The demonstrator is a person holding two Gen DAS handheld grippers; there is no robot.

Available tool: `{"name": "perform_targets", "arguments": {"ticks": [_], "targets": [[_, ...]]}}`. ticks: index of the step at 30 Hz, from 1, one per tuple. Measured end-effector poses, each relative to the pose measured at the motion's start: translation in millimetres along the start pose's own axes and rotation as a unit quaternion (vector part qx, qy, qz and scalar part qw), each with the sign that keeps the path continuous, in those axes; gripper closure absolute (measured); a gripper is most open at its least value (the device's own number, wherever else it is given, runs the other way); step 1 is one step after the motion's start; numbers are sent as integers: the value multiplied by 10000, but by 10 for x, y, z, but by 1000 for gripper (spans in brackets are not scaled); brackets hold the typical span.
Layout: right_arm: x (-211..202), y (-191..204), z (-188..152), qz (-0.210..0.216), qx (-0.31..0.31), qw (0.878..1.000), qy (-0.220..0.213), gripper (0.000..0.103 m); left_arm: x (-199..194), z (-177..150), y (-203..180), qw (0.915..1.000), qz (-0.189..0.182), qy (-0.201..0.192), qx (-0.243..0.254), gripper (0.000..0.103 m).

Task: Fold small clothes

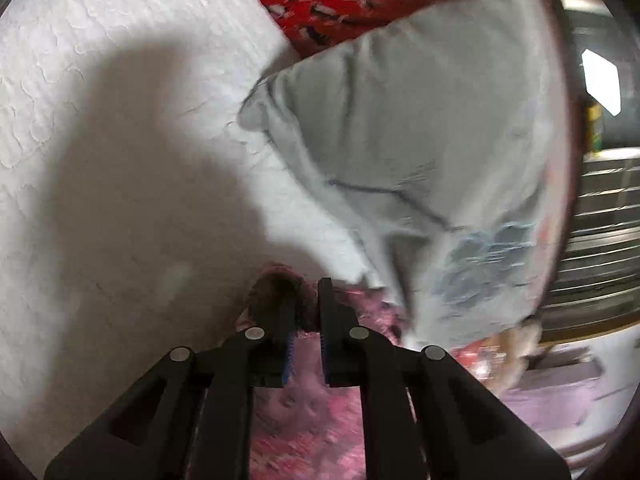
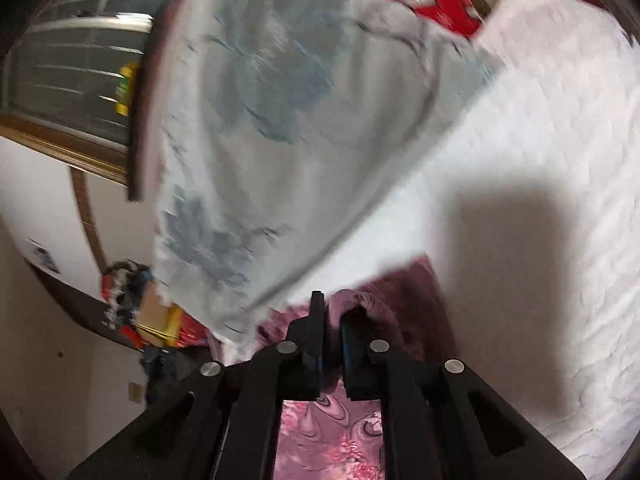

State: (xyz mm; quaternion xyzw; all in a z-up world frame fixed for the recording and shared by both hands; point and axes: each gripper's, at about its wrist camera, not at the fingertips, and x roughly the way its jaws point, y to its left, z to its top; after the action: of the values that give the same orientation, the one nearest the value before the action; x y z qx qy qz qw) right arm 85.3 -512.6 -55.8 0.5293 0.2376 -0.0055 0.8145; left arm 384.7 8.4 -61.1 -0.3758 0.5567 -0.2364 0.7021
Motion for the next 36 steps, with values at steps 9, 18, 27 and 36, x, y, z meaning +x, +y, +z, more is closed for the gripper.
{"name": "perform_targets", "arguments": {"ticks": [9, 18, 27, 36], "targets": [[-295, -306, -50, 775, 1121, 9889, -598, 56, -310, -598, -88, 9974, 99, -538, 475, 64], [-158, -141, -74, -1024, -91, 9947, -97, 46, -81, -1162, -360, 9819, 998, -962, 1293, 62], [115, 272, -149, -1514, -1249, 9792, -505, 99, 258, -1153, -417, 9400, 2426, -1473, 1892, 59], [-172, 38, -250, -1665, -793, 9828, -133, 84, -84, -998, -175, 9566, 2147, -1350, 1438, 59]]}}
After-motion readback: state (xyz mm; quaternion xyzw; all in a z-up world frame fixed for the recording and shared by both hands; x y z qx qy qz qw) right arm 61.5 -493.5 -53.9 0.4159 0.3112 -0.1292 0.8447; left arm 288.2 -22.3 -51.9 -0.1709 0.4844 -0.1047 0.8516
